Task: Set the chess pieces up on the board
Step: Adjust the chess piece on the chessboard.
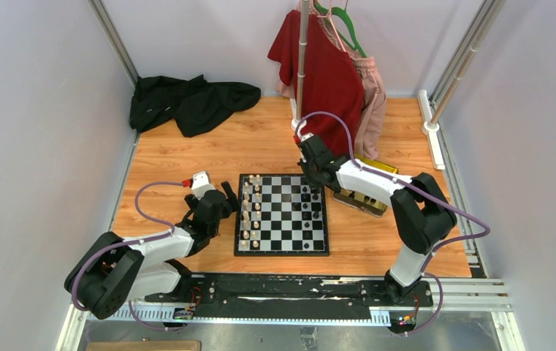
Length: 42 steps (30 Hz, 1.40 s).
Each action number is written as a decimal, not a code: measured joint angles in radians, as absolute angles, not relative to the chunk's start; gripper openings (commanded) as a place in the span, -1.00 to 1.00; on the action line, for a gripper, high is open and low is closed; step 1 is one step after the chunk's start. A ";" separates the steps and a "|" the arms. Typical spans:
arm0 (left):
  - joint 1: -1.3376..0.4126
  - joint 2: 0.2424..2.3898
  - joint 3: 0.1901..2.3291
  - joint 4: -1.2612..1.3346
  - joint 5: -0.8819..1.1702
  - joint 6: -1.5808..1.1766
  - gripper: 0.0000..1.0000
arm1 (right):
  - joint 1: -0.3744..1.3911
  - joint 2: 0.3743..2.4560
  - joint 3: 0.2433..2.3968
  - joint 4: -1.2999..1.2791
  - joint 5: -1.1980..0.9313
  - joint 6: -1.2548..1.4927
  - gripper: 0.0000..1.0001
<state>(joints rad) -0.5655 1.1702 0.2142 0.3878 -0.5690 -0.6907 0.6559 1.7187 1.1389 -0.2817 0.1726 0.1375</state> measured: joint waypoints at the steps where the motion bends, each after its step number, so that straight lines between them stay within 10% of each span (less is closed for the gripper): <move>1: -0.566 1.170 0.214 0.388 -0.569 -0.691 1.00 | 0.655 1.719 1.139 -0.281 0.172 0.138 -0.82; 42: -0.566 1.170 0.214 0.388 -0.568 -0.691 1.00 | 0.645 1.697 1.118 -0.290 0.164 0.138 -0.92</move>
<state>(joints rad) -0.5655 1.1698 0.2142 0.3878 -0.5678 -0.6910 0.6449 1.6966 1.1179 -0.2901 0.1642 0.1383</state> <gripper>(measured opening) 0.997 0.096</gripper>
